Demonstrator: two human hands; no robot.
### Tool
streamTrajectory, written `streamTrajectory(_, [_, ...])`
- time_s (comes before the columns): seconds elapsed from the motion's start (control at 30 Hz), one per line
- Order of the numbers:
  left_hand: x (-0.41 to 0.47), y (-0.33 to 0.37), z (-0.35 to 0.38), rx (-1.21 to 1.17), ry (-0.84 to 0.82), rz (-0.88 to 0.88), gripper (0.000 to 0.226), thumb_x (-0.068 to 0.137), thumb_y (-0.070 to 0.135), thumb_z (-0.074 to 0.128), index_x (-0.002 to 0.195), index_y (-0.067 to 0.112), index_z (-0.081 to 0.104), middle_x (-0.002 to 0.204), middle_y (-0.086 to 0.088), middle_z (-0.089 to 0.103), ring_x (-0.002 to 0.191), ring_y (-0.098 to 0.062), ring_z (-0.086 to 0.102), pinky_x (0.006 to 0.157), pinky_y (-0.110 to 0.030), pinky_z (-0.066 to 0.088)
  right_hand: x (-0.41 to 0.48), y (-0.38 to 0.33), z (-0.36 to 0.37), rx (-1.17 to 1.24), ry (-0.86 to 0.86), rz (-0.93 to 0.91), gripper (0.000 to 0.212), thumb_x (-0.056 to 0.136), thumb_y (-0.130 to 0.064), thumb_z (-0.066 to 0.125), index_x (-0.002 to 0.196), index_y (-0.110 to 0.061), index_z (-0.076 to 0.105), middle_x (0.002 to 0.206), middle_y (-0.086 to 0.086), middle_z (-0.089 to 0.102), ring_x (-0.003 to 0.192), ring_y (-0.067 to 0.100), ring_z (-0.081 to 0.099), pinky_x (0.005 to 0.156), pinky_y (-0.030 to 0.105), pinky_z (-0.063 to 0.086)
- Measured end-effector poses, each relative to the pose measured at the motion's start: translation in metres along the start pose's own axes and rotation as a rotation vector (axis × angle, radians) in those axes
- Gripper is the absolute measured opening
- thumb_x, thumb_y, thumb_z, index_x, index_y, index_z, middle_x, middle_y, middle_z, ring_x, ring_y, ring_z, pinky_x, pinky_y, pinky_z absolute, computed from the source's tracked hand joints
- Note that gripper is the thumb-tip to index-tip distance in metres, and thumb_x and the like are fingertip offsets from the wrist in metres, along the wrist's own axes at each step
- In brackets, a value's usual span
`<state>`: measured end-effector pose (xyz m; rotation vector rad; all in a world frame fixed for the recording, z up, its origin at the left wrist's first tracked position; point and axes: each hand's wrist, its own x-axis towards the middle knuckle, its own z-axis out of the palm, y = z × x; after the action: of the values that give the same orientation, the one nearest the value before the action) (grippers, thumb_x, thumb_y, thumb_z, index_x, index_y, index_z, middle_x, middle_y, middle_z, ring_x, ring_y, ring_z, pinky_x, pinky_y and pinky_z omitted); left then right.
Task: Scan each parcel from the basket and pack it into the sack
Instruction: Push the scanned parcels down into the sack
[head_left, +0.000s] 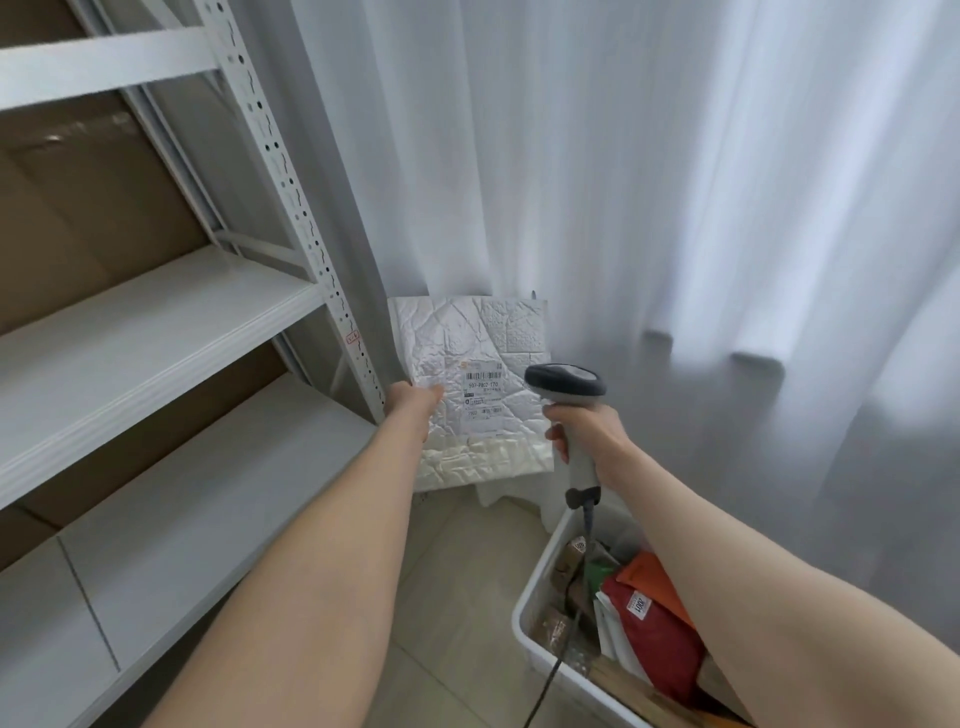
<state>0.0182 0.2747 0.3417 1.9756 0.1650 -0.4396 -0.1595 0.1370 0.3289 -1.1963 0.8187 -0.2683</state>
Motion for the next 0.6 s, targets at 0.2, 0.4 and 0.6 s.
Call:
streamTrajectory(0.2, [-0.005,0.008,-0.009,-0.026,0.049,0.034,0.060,0.089,0.017,0.066,0.139,0.000,0.039,0.140,-0.014,0.047,0.126,-0.033,0.048,0.098,-0.036,0.042,-0.014,-0.004,0.019,-0.036,-0.073,-0.022,0.009,0.084,-0.010,0.068,0.088,-0.004,0.062,0.053,0.008,0.058,0.039,0.015,0.048,0.042,0.023,0.039])
streamTrajectory(0.4, [-0.005,0.021,-0.019,-0.035,0.073,0.045,0.055,0.090,0.017,0.065,0.136,0.000,0.043,0.137,-0.015,0.050,0.123,-0.033,0.050,0.095,-0.034,0.042,-0.023,-0.001,0.017,-0.102,-0.127,-0.011,0.010,0.082,-0.011,0.067,0.087,-0.004,0.061,0.056,0.010,0.057,0.041,0.017,0.047,0.044,0.024,0.040])
streamTrajectory(0.6, [-0.012,0.031,-0.023,-0.024,0.094,0.074,0.055,0.090,0.017,0.064,0.137,-0.001,0.041,0.139,-0.015,0.048,0.125,-0.032,0.048,0.096,-0.034,0.041,-0.026,-0.014,0.019,-0.122,-0.122,-0.037,0.010,0.082,-0.007,0.066,0.089,-0.002,0.061,0.054,0.010,0.056,0.040,0.018,0.047,0.044,0.024,0.040])
